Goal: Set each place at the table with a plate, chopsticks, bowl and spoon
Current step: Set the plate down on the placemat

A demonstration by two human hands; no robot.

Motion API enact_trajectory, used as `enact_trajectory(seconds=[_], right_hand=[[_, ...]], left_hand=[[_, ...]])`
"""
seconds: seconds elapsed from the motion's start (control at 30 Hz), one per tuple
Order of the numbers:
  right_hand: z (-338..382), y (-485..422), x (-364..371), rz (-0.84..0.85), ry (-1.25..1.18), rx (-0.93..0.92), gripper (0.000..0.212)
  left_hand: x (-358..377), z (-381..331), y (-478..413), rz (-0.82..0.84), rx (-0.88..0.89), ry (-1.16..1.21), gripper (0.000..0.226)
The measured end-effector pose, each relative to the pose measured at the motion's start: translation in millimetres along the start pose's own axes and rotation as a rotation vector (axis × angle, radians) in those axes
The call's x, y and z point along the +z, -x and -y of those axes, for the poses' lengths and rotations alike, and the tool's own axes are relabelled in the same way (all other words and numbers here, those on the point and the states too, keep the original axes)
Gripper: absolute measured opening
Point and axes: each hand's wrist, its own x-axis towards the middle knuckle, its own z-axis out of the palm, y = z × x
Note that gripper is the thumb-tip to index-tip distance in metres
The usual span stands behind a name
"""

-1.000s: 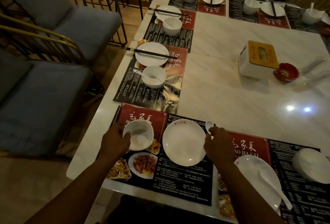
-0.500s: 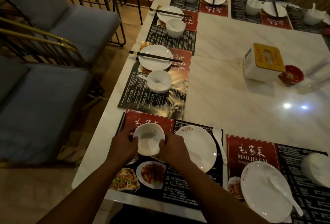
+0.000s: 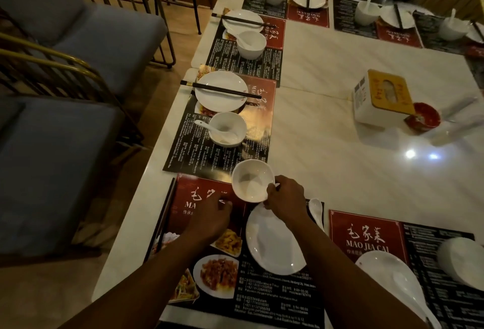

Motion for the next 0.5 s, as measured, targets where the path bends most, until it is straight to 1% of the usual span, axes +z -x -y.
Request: enact_trajectory(seconds=[0.1, 0.27, 0.3, 0.33, 0.37, 0.43, 0.5], right_hand=[[-4.6, -4.3, 4.4, 0.001, -0.018, 0.022, 0.022], [-9.2, -6.2, 0.8, 0.028, -0.032, -0.007, 0.019], [-11.0, -7.0, -2.3, 0.019, -0.019, -0.020, 0.025], [-15.2, -7.7, -7.1, -0.005, 0.025, -0.031, 0.030], [-19.5, -6.0, -15.7, -0.035, 0.091, -0.031, 0.030], [-36.6, 0.3, -34.3, -0.081, 0.208, 0.008, 0.021], [-59.7, 12.5, -48.8, -0.074, 0.302, 0.061, 0.016]], left_hand=[[5.2, 1.4, -4.6, 0.047, -0.012, -0.086, 0.021], [17.3, 6.2, -7.9, 0.100, -0.016, -0.236, 0.018], [20.4, 6.3, -6.0, 0.113, -0.016, -0.251, 0.018], [23.9, 6.9, -4.4, 0.122, -0.013, -0.257, 0.018], [27.9, 7.5, -3.4, 0.120, -0.016, -0.252, 0.020], [36.6, 7.4, -3.2, 0.104, -0.031, -0.233, 0.021], [45.2, 6.0, -4.2, 0.077, -0.027, -0.262, 0.018]])
